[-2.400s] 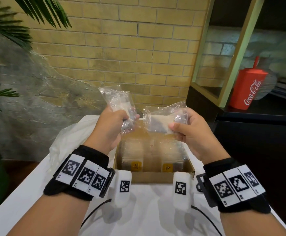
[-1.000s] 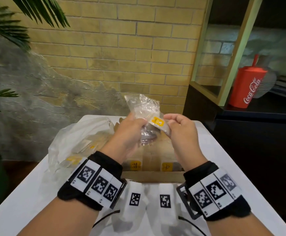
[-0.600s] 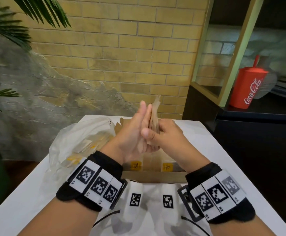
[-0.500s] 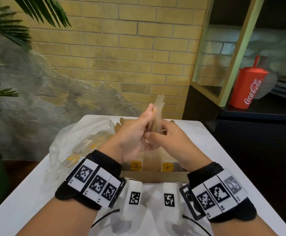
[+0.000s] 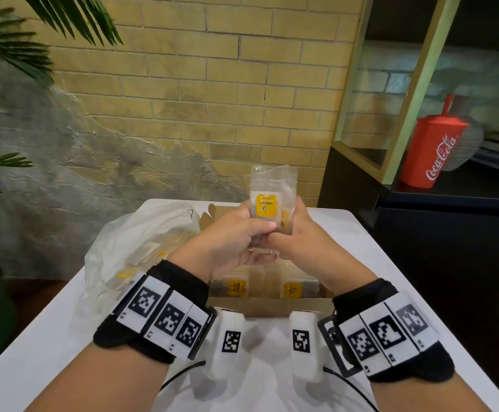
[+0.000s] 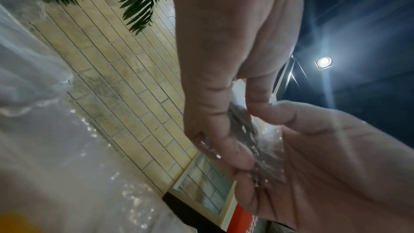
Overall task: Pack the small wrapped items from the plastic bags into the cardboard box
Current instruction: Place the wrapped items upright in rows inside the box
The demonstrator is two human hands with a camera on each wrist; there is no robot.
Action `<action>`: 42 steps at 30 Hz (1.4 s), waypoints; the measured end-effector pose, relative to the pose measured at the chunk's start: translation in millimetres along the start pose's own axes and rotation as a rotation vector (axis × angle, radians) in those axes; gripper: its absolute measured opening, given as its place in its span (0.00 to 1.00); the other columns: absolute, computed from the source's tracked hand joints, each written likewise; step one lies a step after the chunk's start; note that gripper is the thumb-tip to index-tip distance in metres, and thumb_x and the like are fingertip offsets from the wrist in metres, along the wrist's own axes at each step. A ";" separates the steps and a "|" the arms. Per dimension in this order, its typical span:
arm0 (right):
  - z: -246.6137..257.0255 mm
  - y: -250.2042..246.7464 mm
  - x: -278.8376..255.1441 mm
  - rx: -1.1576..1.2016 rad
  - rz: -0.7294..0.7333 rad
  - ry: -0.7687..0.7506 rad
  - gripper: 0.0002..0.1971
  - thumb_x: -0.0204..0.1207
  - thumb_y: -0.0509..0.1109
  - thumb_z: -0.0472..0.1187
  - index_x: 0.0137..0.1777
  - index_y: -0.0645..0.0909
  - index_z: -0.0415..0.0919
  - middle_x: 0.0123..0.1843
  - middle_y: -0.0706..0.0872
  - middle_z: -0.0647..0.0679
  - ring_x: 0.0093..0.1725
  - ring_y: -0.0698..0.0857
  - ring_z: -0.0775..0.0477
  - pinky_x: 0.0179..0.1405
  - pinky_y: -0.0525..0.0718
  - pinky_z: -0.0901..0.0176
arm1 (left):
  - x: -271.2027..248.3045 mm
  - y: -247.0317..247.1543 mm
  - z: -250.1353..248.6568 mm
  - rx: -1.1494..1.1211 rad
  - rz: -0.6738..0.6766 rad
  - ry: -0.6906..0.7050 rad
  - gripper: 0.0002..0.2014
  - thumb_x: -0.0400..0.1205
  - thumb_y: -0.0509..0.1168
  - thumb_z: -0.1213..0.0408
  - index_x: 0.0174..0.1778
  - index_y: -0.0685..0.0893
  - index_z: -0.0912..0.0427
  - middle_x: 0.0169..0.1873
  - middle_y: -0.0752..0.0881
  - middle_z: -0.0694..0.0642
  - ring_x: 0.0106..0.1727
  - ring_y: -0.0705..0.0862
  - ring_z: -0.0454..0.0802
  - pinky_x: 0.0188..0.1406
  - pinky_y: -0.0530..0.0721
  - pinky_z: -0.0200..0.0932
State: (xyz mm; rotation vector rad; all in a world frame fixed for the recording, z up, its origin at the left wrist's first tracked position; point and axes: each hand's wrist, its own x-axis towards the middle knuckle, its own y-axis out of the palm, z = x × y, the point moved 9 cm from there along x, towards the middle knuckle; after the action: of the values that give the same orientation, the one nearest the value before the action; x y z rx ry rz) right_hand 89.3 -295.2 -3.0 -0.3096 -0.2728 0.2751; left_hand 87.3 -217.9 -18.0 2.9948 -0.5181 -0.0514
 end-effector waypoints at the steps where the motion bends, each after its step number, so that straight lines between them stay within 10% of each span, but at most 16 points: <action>1: -1.0 -2.0 0.5 -0.044 -0.022 0.011 0.29 0.66 0.75 0.42 0.64 0.64 0.55 0.59 0.82 0.47 0.60 0.82 0.46 0.55 0.84 0.48 | 0.1 0.9 -0.8 -0.007 0.000 0.009 0.14 0.84 0.57 0.71 0.64 0.74 0.53 0.51 0.85 0.55 0.42 0.85 0.46 0.40 0.85 0.43; 10: 11.7 -33.2 -4.2 -0.081 -0.294 -0.105 0.07 0.75 0.70 0.35 0.50 0.81 0.47 0.35 0.81 0.54 0.37 0.80 0.54 0.37 0.83 0.62 | 0.5 -6.7 -4.8 -0.039 -0.022 0.048 0.15 0.82 0.62 0.70 0.63 0.74 0.50 0.58 0.85 0.55 0.54 0.85 0.53 0.43 0.86 0.47; 31: -3.1 -27.4 -3.8 0.273 -0.176 0.037 0.11 0.73 0.72 0.37 0.55 0.83 0.40 0.51 0.90 0.44 0.44 0.90 0.49 0.35 0.86 0.62 | -4.5 -6.2 -14.7 0.136 0.046 0.138 0.17 0.81 0.64 0.67 0.64 0.76 0.48 0.50 0.86 0.51 0.42 0.87 0.44 0.33 0.84 0.36; 37: -5.9 -27.0 -2.7 0.337 -0.130 0.058 0.08 0.74 0.70 0.33 0.51 0.82 0.43 0.46 0.90 0.49 0.38 0.89 0.57 0.35 0.85 0.65 | -0.9 -21.1 -17.9 0.024 -0.070 0.162 0.07 0.82 0.63 0.70 0.45 0.75 0.53 0.33 0.89 0.49 0.31 0.87 0.43 0.28 0.86 0.38; 42: -10.0 -18.4 -1.0 0.335 -0.105 0.076 0.10 0.75 0.70 0.33 0.56 0.84 0.39 0.50 0.90 0.44 0.47 0.89 0.47 0.48 0.87 0.53 | 0.5 -32.1 -17.9 0.052 -0.208 0.211 0.14 0.76 0.71 0.70 0.48 0.71 0.57 0.39 0.85 0.57 0.30 0.85 0.43 0.26 0.83 0.36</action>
State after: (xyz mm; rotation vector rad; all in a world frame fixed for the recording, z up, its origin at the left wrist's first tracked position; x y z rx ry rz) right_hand 95.5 -314.9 -6.2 0.0258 -0.1637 0.2010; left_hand 99.4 -186.3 -3.7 3.0422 -0.1885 0.2627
